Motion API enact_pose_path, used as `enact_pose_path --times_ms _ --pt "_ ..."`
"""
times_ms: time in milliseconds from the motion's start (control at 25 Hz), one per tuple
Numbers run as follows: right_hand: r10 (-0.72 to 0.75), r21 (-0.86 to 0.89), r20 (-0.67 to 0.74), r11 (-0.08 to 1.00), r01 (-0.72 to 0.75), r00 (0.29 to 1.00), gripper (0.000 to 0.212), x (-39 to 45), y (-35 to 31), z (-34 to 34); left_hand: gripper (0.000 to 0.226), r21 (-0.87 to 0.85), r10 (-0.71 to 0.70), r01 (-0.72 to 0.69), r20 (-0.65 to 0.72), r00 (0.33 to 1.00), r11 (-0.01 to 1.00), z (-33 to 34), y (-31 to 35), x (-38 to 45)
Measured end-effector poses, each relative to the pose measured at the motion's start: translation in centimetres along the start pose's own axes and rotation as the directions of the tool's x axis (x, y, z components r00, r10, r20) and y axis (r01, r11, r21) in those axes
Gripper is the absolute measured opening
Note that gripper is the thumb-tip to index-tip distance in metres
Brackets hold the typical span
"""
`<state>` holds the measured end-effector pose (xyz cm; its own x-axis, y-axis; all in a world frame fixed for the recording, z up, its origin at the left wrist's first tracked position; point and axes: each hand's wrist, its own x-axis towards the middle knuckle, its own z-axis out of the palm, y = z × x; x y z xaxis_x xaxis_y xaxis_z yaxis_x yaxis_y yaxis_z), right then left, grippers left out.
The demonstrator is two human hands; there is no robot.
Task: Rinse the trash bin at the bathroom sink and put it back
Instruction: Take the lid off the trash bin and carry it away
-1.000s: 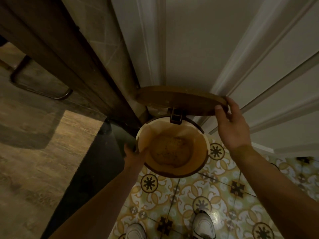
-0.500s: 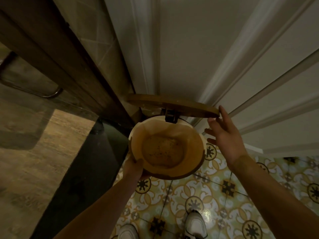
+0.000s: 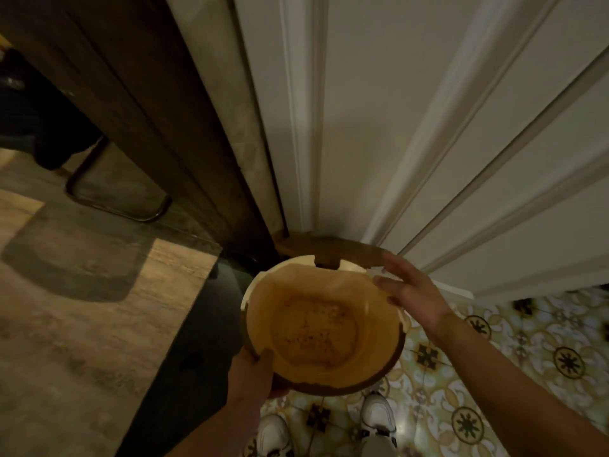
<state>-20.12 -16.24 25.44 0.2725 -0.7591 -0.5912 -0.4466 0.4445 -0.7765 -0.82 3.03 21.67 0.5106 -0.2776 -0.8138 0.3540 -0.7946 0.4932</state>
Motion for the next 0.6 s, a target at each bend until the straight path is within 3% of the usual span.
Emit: enact_pose_path --times_ms 120,280,440,600 --pt "-0.175 -0.205 -0.055 0.966 0.160 0.983 0.049 -5.1 -3.2 -1.1 0.013 0.039 0.054 -0.054 -0.013 0.998 0.998 -2.6 2.7 -5.5" --pt "-0.376 -0.372 -0.123 0.876 0.308 0.919 0.045 -13.2 -7.8 -2.0 0.009 0.053 0.120 -0.122 0.036 0.992 0.991 -6.1 8.1 -13.1" --pt "-0.370 -0.139 -0.225 0.928 0.346 0.901 0.061 -21.7 -9.5 -3.0 0.008 0.068 0.183 -0.193 0.122 0.975 0.979 -7.9 12.7 -21.1" --pt "-0.462 -0.030 -0.366 0.873 0.486 0.808 0.067 -29.7 -11.6 -6.0 0.016 0.171 0.333 -0.392 0.293 0.896 0.904 -8.0 17.2 -29.8"
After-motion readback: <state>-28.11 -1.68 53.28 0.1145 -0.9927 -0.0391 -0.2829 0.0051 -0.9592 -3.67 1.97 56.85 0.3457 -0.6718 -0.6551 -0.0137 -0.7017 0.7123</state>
